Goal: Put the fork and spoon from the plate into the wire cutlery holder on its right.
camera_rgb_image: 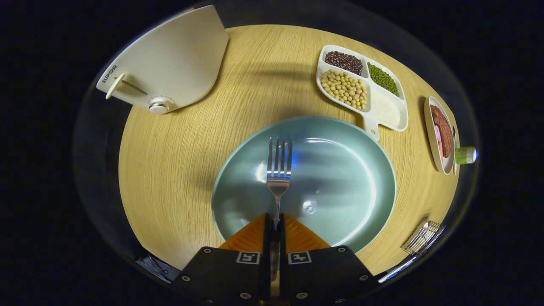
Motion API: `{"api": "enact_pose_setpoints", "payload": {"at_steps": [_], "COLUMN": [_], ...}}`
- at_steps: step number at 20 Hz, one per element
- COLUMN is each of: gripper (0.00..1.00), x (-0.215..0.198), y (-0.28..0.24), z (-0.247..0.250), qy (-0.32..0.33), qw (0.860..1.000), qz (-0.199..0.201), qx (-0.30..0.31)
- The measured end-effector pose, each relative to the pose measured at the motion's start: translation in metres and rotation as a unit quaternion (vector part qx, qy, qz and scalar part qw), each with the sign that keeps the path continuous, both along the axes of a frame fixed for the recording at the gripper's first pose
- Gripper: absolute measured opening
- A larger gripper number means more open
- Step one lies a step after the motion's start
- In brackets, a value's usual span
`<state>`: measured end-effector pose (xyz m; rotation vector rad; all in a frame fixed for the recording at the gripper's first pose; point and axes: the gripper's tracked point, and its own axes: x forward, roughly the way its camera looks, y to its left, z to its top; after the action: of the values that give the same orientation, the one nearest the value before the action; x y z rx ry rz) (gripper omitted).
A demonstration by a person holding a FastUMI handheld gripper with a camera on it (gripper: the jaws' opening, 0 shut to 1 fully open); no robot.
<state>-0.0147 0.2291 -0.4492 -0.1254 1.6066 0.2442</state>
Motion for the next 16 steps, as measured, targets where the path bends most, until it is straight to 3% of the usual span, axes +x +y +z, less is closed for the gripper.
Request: {"api": "enact_pose_setpoints", "payload": {"at_steps": [2, 9, 16], "gripper": [0.04, 0.03, 0.03], "x": [-0.002, 0.013, -0.015], "y": [-0.002, -0.038, -0.135], "z": [0.0, 0.052, 0.122], "qy": [0.001, -0.083, -0.129], "qw": [1.0, 0.995, 0.985], "qz": [0.005, -0.039, -0.098], "qx": [0.012, 0.046, 0.058]}}
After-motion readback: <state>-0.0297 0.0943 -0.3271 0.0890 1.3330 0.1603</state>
